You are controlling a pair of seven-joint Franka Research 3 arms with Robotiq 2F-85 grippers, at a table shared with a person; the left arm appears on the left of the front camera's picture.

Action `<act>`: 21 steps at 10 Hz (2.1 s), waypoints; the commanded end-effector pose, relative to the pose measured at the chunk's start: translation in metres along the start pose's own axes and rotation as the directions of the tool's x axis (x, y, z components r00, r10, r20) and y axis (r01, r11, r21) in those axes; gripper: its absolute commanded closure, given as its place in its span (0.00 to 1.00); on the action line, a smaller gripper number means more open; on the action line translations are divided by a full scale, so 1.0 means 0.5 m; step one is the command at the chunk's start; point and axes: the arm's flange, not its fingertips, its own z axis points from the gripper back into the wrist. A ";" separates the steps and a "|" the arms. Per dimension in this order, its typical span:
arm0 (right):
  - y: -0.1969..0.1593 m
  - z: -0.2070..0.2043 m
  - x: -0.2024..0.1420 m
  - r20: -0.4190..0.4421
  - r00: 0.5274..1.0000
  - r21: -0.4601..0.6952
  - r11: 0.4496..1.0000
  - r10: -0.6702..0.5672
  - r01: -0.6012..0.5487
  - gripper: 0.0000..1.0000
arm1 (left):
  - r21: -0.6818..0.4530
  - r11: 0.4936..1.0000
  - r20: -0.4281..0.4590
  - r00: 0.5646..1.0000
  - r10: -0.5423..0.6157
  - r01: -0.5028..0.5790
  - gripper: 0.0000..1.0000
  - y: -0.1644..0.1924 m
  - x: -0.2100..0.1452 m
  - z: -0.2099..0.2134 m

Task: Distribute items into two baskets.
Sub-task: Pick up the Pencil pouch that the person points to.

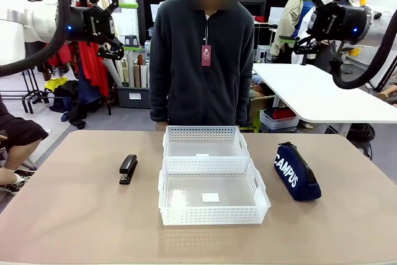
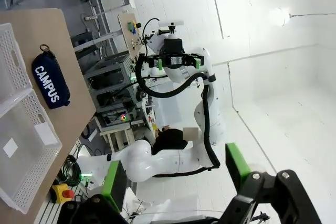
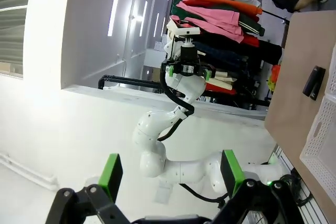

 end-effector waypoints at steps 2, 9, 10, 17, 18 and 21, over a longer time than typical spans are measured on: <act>0.001 -0.001 -0.001 -0.001 1.000 0.001 1.000 0.002 -0.002 0.00 | -0.001 1.000 -0.002 1.000 -0.004 0.004 0.00 -0.001 -0.001 -0.001; 0.001 -0.001 -0.001 -0.001 1.000 0.001 1.000 0.002 -0.002 0.00 | -0.001 1.000 -0.002 1.000 -0.004 0.004 0.00 -0.001 -0.001 -0.001; 0.001 -0.001 -0.001 -0.001 1.000 0.001 1.000 0.002 -0.002 0.00 | -0.001 1.000 -0.002 1.000 -0.004 0.004 0.00 -0.001 -0.001 -0.001; 0.001 -0.001 -0.001 -0.001 1.000 0.001 1.000 0.002 -0.002 0.00 | -0.001 1.000 -0.002 1.000 -0.004 0.004 0.00 -0.001 -0.001 -0.001; 0.001 -0.001 -0.001 -0.001 1.000 0.001 1.000 0.002 -0.002 0.00 | -0.001 1.000 -0.002 1.000 -0.004 0.004 0.00 -0.001 -0.001 -0.001; 0.001 -0.001 -0.001 -0.001 1.000 0.001 1.000 0.002 -0.002 0.00 | -0.001 1.000 -0.002 1.000 -0.004 0.004 0.00 -0.001 -0.001 -0.001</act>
